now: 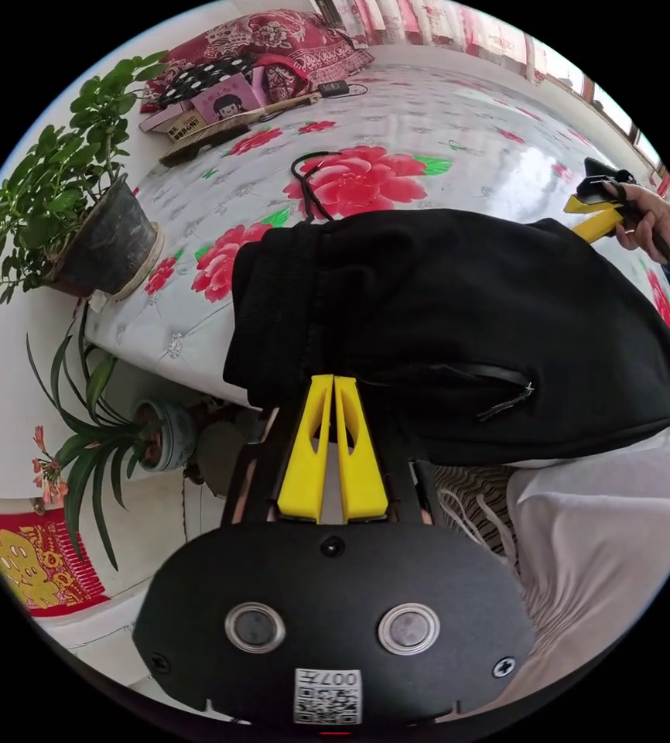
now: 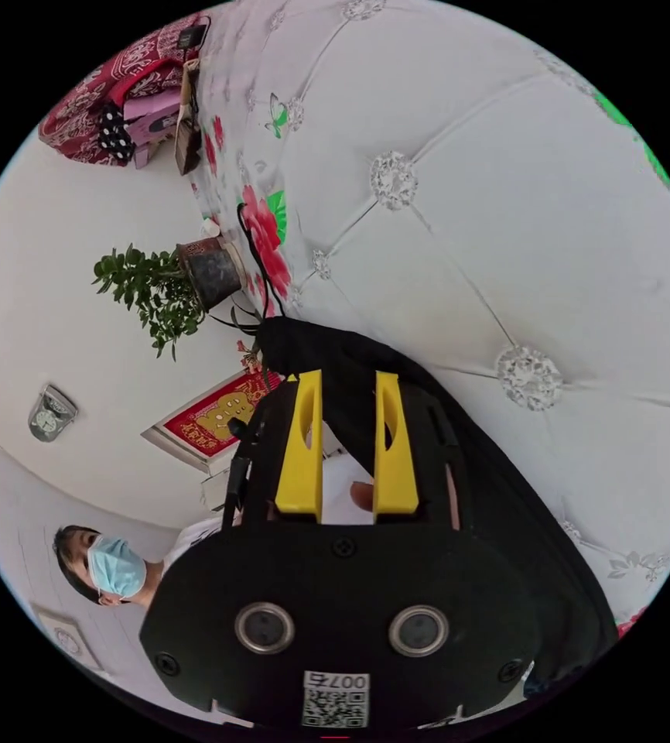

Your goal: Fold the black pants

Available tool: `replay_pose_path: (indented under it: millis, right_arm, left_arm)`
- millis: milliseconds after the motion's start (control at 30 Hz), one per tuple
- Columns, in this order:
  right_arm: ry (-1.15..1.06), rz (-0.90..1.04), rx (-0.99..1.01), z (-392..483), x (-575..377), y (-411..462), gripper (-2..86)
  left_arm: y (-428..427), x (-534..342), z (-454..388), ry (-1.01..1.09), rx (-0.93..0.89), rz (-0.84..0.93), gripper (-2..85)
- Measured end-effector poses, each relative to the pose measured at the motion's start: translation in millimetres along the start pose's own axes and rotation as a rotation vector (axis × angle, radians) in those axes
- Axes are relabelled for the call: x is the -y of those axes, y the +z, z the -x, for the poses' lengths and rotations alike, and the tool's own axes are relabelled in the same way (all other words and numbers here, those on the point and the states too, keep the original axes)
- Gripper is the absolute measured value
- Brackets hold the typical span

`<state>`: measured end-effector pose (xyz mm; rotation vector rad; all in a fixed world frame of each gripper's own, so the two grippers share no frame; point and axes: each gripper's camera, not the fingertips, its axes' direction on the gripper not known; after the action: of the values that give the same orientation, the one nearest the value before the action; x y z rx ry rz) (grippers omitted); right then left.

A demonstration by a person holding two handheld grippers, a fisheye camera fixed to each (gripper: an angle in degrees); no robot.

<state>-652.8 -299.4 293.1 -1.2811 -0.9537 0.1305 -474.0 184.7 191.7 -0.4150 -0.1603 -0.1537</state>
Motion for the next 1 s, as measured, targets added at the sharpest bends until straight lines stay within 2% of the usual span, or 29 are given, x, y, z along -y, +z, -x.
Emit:
replay_pose_path:
  millis: [200,300,367,433,467,533,667,900,1000]
  right_arm:
    - [0.046,0.03,0.064,2,21,23,3.5]
    - [0.011,-0.079,0.066,7,17,2,0.9]
    - [-0.023,-0.284,0.217,5,4,-34,0.2]
    - [-0.021,-0.324,0.139,10,-1,-46,0.1]
    - [-0.012,-0.296,0.033,16,-2,-43,0.0]
    - [-0.034,-0.181,-0.046,20,1,-24,0.3]
    - [-0.002,-0.03,0.084,4,12,18,1.3]
    - [0.023,0.009,-0.046,-1,26,32,2.3]
    - [0.07,0.007,-0.009,-16,26,42,3.0]
  left_arm:
    - [2,1,-3,-0.019,-0.001,-0.005,-1.0]
    - [2,2,-6,-0.008,0.01,-0.008,-1.0]
    - [3,2,-7,-0.012,0.008,-0.01,-1.0]
    - [3,3,-7,-0.02,0.001,-0.012,-1.0]
    - [4,3,-6,-0.027,-0.006,-0.013,-1.0]
    - [4,3,-5,-0.036,-0.015,-0.014,-1.0]
    - [5,5,-8,-0.027,-0.012,-0.016,-1.0]
    - [7,6,-15,0.009,0.019,-0.018,-1.0]
    - [7,4,-14,-0.004,0.012,-0.031,-1.0]
